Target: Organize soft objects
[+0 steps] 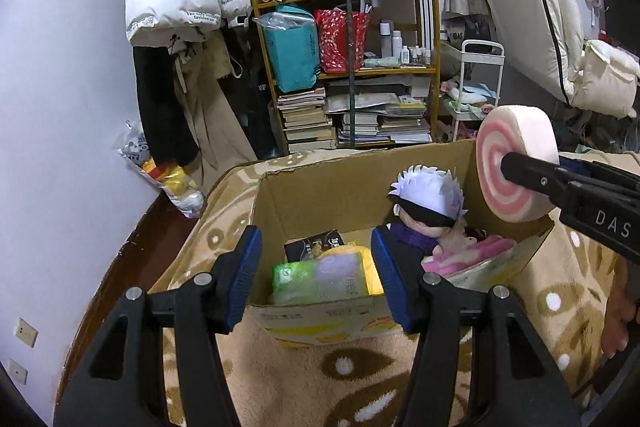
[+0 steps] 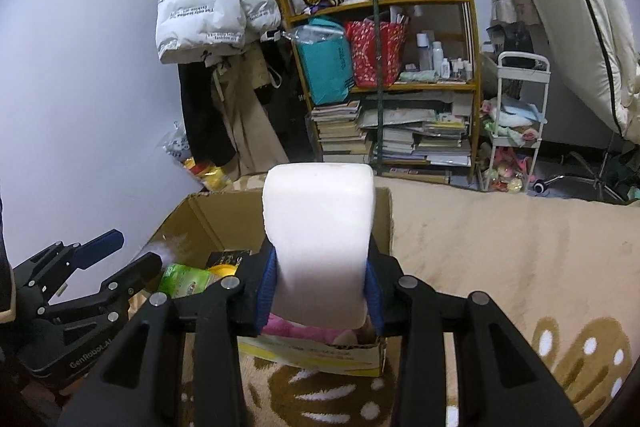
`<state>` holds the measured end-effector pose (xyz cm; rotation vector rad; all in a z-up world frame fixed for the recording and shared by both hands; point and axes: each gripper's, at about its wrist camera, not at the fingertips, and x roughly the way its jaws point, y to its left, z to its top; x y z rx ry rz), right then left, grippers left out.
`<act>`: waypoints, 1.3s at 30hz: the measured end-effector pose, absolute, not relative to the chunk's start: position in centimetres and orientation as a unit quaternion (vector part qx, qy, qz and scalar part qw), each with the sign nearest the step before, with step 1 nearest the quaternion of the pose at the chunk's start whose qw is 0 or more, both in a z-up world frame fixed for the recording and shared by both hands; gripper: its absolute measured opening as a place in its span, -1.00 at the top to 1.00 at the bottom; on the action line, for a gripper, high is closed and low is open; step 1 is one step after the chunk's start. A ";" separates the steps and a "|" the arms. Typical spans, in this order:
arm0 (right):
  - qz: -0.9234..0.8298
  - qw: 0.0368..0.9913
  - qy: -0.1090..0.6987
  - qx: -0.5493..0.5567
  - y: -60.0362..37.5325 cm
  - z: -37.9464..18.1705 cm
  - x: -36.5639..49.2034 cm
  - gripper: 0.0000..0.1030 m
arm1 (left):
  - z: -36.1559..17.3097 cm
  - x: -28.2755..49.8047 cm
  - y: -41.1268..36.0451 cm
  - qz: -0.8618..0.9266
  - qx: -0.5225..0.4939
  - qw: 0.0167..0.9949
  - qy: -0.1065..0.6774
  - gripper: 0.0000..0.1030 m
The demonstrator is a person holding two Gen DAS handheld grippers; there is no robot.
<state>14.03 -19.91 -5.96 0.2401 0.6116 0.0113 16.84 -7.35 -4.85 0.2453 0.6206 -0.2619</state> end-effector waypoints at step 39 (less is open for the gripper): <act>-0.005 0.971 0.234 0.055 -18.2 2.5 3.3 -1.00 | 3.2 7.0 -0.5 -0.054 0.061 0.960 0.266 -0.87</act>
